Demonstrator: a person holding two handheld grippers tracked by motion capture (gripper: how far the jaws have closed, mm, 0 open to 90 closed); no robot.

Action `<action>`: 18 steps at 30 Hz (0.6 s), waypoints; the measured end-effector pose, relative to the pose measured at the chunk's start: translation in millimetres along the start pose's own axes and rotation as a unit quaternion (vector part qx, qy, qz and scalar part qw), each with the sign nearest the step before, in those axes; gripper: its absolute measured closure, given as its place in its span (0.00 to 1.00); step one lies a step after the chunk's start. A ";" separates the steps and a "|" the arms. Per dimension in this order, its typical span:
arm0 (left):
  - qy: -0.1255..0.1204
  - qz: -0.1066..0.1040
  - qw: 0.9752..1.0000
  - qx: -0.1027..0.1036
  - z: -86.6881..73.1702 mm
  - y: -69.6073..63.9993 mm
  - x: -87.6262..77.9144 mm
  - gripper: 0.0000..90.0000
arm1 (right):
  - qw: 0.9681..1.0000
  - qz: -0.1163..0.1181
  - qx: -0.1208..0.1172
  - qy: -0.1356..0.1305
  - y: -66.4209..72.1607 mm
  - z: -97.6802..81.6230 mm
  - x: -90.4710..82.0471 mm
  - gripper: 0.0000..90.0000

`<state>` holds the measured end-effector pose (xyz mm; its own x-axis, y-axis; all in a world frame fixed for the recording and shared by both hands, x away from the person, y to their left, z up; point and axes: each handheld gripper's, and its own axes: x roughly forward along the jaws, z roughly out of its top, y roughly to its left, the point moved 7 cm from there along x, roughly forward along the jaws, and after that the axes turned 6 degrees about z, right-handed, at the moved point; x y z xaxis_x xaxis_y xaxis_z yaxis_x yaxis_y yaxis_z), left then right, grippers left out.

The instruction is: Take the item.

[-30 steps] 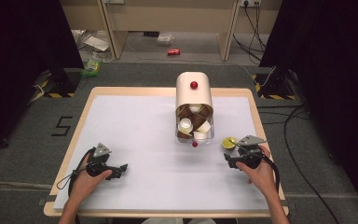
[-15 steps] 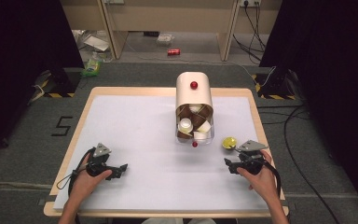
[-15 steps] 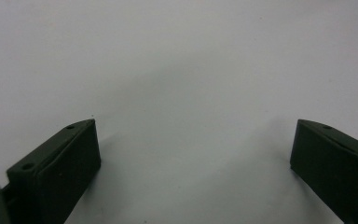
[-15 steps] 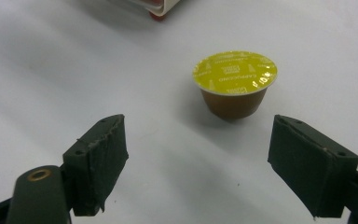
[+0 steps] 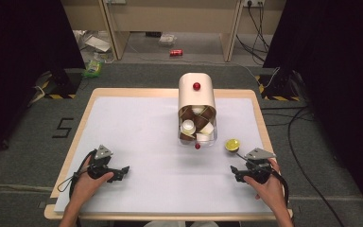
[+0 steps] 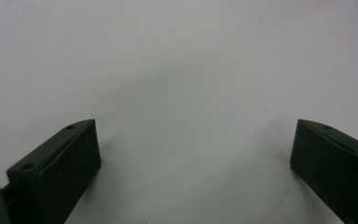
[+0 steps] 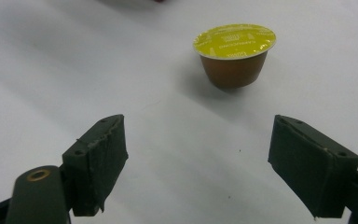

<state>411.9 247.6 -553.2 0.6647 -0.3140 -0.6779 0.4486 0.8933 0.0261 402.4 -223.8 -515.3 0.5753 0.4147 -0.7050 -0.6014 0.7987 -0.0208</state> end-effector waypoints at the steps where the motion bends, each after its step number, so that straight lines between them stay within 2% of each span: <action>1: 0.000 0.000 1.000 0.000 0.0 0.0 0.0 0.01 | 1.000 0.000 0.000 0.000 0.3 -1.0 -0.8 0.22; 18: 0.000 0.000 1.000 0.000 0.0 0.1 -0.1 0.01 | 1.000 0.005 0.001 0.007 8.2 -16.2 -4.6 0.21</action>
<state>411.8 247.7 -553.1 0.6641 -0.3139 -0.6786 0.4482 0.8936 0.0254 385.8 -226.2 -523.7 0.5618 0.4160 -0.7150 -0.6050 0.7961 -0.0122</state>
